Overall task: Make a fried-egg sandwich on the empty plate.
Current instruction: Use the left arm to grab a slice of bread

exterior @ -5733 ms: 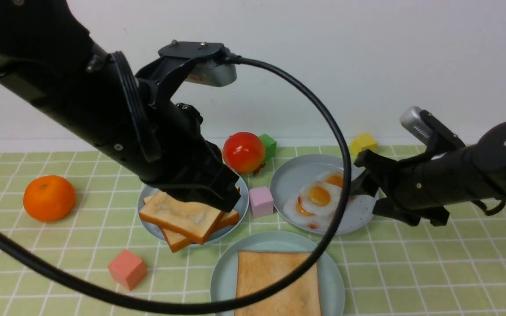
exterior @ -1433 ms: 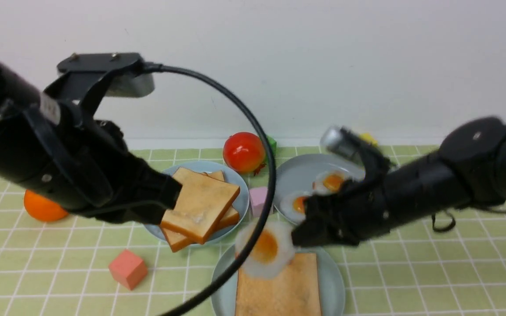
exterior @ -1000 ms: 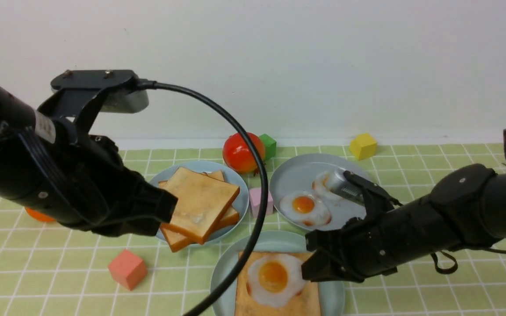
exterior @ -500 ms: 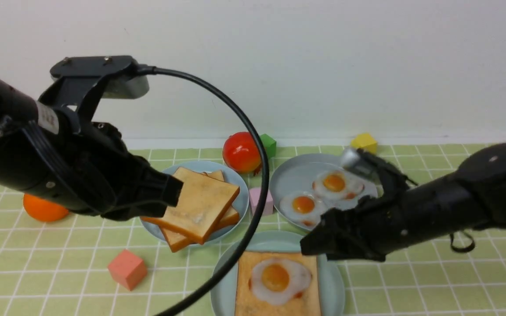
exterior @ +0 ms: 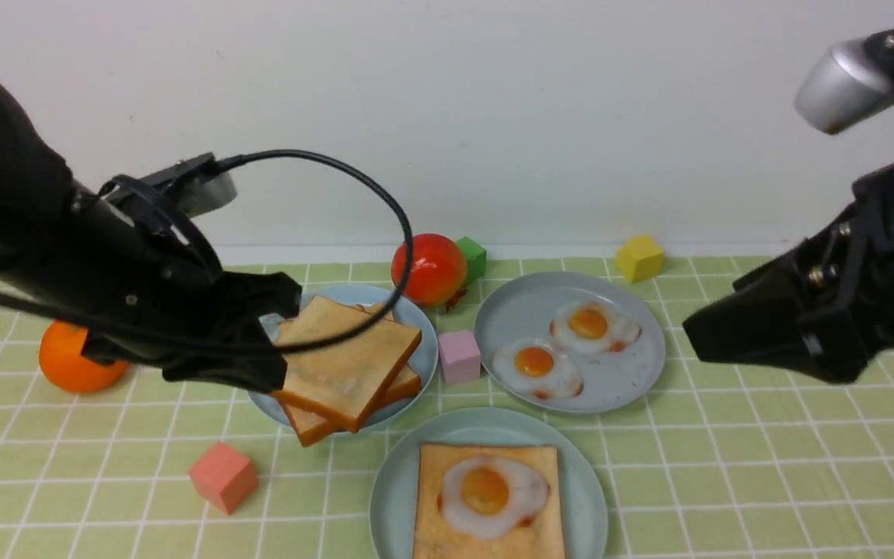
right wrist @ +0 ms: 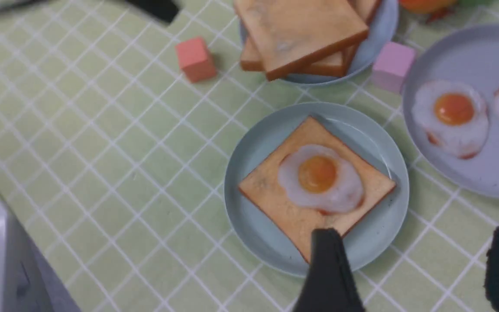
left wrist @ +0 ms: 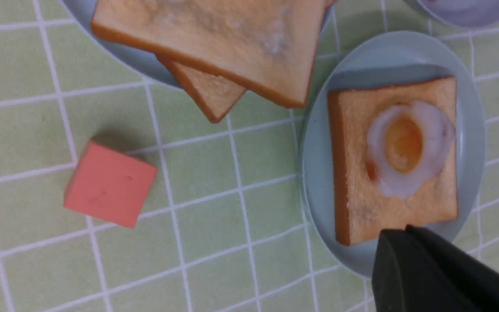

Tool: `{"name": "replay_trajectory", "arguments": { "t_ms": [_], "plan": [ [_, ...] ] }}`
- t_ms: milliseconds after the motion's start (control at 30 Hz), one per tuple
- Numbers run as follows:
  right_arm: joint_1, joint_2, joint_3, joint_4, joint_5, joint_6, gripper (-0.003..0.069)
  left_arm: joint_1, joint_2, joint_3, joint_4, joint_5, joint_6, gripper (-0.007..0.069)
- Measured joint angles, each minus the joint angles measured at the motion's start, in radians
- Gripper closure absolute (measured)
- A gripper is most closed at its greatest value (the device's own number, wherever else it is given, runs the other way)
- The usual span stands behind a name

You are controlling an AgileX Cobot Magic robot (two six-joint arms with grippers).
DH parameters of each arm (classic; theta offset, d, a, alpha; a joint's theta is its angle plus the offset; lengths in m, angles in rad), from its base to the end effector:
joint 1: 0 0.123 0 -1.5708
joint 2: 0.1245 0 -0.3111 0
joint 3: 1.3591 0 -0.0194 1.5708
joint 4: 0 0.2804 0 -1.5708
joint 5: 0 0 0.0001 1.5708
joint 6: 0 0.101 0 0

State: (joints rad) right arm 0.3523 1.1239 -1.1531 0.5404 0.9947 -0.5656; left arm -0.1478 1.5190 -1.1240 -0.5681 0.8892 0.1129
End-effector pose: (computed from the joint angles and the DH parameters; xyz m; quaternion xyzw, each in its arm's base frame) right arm 0.2109 0.1240 0.4041 -0.3471 0.8397 0.2236 0.3529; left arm 0.3263 -0.0913 0.2845 -0.0093 0.9525 -0.2497 0.1740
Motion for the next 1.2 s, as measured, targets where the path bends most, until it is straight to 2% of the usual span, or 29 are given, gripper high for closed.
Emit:
{"name": "replay_trajectory", "arguments": {
  "t_ms": [100, 167, 200, 233, 300, 367, 467, 633, 900, 1200],
  "plan": [
    [0.074, -0.040, 0.000, -0.033, 0.009, -0.009, 0.0227, 0.064, 0.055, -0.004, -0.064, -0.039, 0.039, 0.0622],
    [0.144, -0.060, 0.000, -0.044, 0.021, -0.012, 0.0326, 0.092, 0.119, -0.046, -0.057, -0.068, 0.052, 0.0558],
    [0.149, -0.060, 0.000, -0.046, 0.021, -0.012, 0.0337, 0.094, 0.124, -0.050, -0.054, -0.068, 0.052, 0.0558],
    [0.172, -0.063, 0.000, -0.049, 0.022, -0.013, 0.0385, 0.094, 0.145, -0.070, -0.040, -0.072, 0.052, 0.0524],
    [0.214, -0.063, 0.000, -0.075, 0.024, -0.013, 0.0581, 0.094, 0.211, -0.144, -0.004, -0.074, 0.049, 0.0428],
    [0.230, -0.064, 0.000, -0.093, 0.024, -0.010, 0.0655, 0.094, 0.259, -0.202, 0.011, -0.076, 0.050, 0.0349],
    [0.236, -0.065, 0.000, -0.109, 0.024, 0.009, 0.0669, 0.094, 0.330, -0.275, 0.020, -0.076, 0.071, 0.0269],
    [0.236, -0.065, 0.000, -0.118, 0.024, 0.046, 0.0669, 0.094, 0.416, -0.347, 0.022, -0.067, 0.117, 0.0241],
    [0.236, -0.087, 0.077, -0.264, 0.007, 0.118, 0.0669, 0.094, 0.513, -0.397, 0.012, -0.054, 0.164, 0.0262],
    [0.236, -0.089, 0.094, -0.288, -0.033, 0.194, 0.0665, 0.094, 0.565, -0.400, -0.030, -0.048, 0.214, 0.0314]
  ]
}}
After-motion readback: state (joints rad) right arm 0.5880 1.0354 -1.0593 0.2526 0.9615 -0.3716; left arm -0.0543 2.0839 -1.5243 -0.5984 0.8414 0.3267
